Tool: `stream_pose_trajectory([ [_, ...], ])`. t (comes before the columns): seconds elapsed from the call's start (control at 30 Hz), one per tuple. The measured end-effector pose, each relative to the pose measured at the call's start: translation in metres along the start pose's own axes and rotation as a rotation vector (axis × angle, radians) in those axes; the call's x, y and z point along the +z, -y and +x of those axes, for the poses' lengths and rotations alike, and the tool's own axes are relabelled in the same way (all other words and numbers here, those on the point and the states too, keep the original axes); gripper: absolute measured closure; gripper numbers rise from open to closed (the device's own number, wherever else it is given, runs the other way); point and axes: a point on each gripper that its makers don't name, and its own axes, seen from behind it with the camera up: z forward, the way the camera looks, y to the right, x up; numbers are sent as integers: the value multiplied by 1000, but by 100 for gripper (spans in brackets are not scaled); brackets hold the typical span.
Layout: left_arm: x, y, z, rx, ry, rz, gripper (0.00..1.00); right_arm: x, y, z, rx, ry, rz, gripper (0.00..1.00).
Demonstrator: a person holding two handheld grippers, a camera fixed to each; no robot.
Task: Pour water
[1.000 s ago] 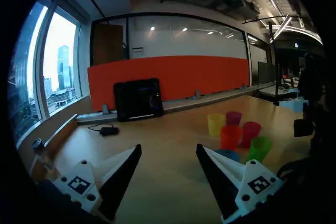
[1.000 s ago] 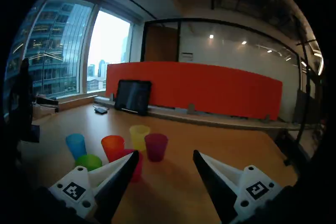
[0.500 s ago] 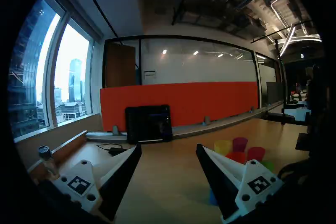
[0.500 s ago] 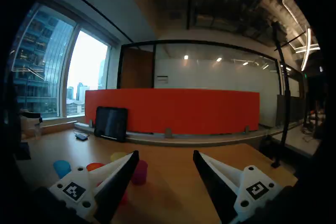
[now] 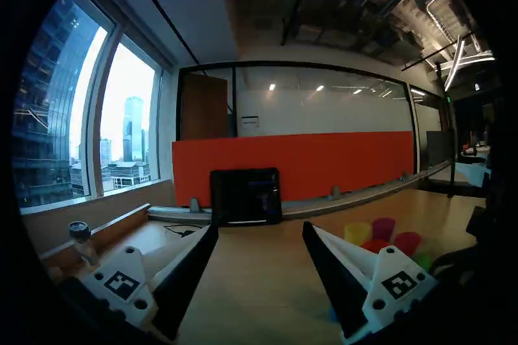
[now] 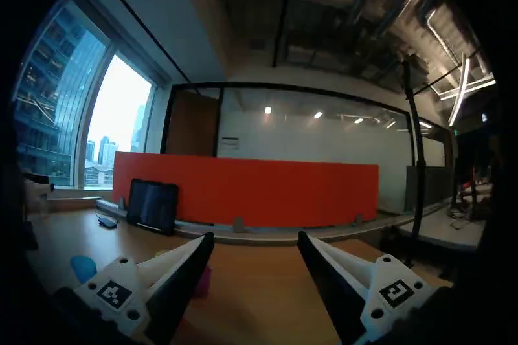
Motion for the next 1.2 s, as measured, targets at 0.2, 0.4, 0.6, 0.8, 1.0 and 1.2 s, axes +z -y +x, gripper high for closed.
stream_pose_trajectory([
  [0.2, 2, 5, -7, 25, 5, 26, 3, -4, -4, 0, 15, -5, -13, 0],
  [0.4, 3, 9, -15, 40, 2, 55, 3, -6, -9, -5, 49, 4, -21, 0],
  [0.6, 4, 9, -22, 37, 0, 68, 3, -9, -14, -5, 51, 8, -42, 0],
  [0.8, 3, 7, -36, 25, 5, 68, 3, -12, -17, -4, 30, 10, -59, 0],
  [1.0, 1, 4, -53, 9, 18, 54, 3, -15, -16, -4, 4, 18, -68, 0],
  [1.2, -1, 2, -69, 0, 33, 51, 3, -14, -15, -3, 7, 20, -68, 0],
])
